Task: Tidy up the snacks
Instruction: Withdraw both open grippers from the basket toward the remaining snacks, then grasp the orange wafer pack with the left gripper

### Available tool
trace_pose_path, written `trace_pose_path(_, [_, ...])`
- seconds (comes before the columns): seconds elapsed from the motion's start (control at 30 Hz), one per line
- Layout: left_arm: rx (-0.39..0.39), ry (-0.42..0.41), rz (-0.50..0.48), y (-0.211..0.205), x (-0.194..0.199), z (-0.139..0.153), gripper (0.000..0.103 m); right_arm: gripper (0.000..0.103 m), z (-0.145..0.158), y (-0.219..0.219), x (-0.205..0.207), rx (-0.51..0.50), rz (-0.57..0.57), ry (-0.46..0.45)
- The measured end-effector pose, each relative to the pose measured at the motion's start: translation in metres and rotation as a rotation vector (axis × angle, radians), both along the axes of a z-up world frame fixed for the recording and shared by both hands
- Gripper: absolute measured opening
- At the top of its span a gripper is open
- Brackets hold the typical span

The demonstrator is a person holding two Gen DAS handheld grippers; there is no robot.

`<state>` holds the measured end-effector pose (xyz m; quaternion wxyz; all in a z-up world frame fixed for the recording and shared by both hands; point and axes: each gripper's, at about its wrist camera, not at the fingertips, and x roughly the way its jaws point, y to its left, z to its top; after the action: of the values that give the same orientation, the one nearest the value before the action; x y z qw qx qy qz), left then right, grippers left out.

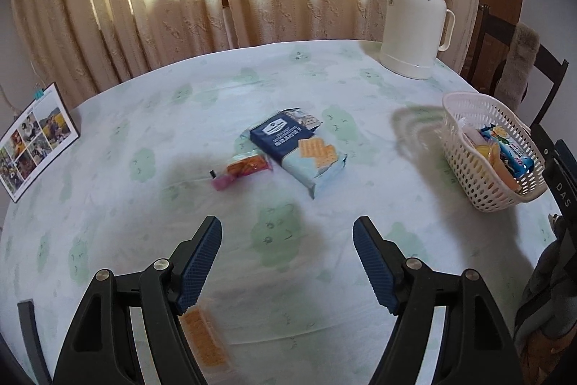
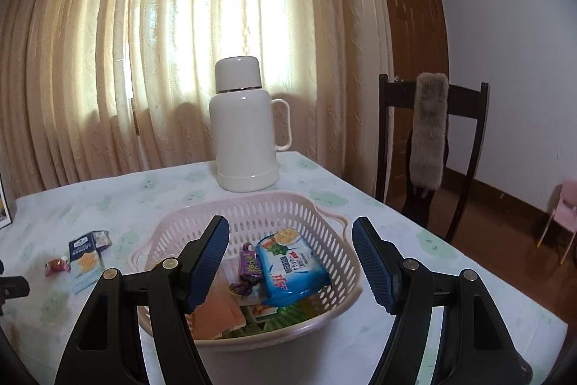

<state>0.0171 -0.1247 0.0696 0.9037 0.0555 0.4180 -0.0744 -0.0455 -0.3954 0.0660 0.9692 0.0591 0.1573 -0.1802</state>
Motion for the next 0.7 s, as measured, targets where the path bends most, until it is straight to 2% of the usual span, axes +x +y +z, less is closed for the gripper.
trace_pose_path(0.4, [0.004, 0.001, 0.038, 0.032, -0.012, -0.01, 0.073, 0.072, 0.003, 0.02, 0.001, -0.066, -0.004, -0.002])
trace_pose_path(0.5, [0.003, 0.002, 0.042, 0.039, -0.014, -0.012, 0.074, 0.072, 0.005, 0.03, 0.001, -0.076, 0.019, 0.0])
trace_pose_path(0.6, [-0.004, 0.004, 0.047, 0.047, -0.016, -0.013, 0.074, 0.078, 0.01, 0.043, 0.002, -0.084, 0.054, -0.002])
trace_pose_path(0.7, [-0.016, 0.007, 0.056, 0.055, -0.018, -0.014, 0.076, 0.08, 0.014, 0.059, 0.004, -0.093, 0.103, -0.003])
